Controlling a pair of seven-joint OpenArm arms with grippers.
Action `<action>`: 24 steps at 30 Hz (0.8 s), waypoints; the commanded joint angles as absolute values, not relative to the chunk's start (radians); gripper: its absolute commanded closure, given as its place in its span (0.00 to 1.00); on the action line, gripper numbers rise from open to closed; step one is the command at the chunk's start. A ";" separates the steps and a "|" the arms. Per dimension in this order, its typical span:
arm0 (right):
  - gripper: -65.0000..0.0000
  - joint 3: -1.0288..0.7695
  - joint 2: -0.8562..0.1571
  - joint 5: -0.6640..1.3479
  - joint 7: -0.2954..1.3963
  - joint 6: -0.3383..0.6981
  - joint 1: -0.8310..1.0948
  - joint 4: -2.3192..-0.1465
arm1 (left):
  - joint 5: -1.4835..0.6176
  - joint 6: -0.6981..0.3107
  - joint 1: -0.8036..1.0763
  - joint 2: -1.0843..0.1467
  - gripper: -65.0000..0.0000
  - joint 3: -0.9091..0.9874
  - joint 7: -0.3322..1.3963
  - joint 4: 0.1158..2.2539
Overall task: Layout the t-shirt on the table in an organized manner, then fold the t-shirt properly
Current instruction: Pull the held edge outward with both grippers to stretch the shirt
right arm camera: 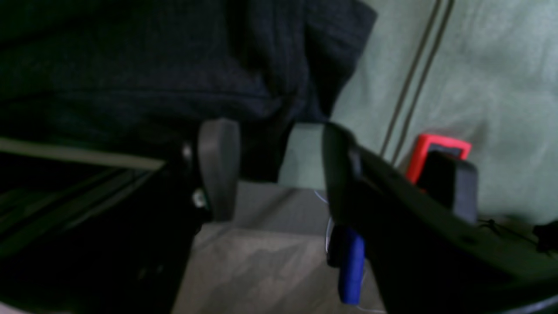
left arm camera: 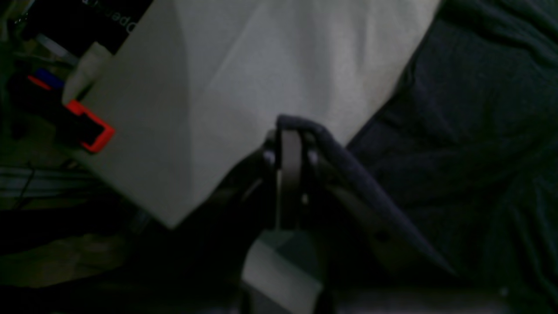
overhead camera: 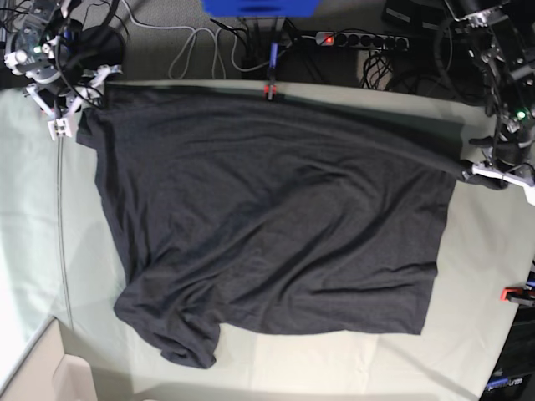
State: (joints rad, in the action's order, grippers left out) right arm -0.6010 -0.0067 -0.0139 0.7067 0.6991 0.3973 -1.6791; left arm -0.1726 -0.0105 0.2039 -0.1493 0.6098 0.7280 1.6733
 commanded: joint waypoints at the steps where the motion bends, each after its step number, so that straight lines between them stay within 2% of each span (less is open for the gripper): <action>1: 0.49 -0.604 -0.013 0.001 0.690 0.698 0.403 -1.692 | -0.171 -0.005 0.196 -0.163 1.00 0.613 0.707 1.690; 12: 0.51 -0.602 0.004 0.001 0.680 0.698 0.401 -1.607 | -0.171 -0.005 0.196 -0.163 1.00 0.613 0.707 1.690; 15: 0.64 -0.602 0.004 0.001 0.680 0.698 0.403 -1.607 | -0.171 -0.005 0.196 -0.163 1.00 0.613 0.707 1.690; 19: 0.98 -0.604 0.004 0.001 0.680 0.698 0.398 -1.607 | -0.171 -0.005 0.196 -0.163 1.00 0.613 0.707 1.690; 24: 1.00 -0.611 0.004 0.001 0.680 0.698 0.397 -1.610 | -0.171 -0.005 0.197 -0.163 1.00 0.615 0.707 1.690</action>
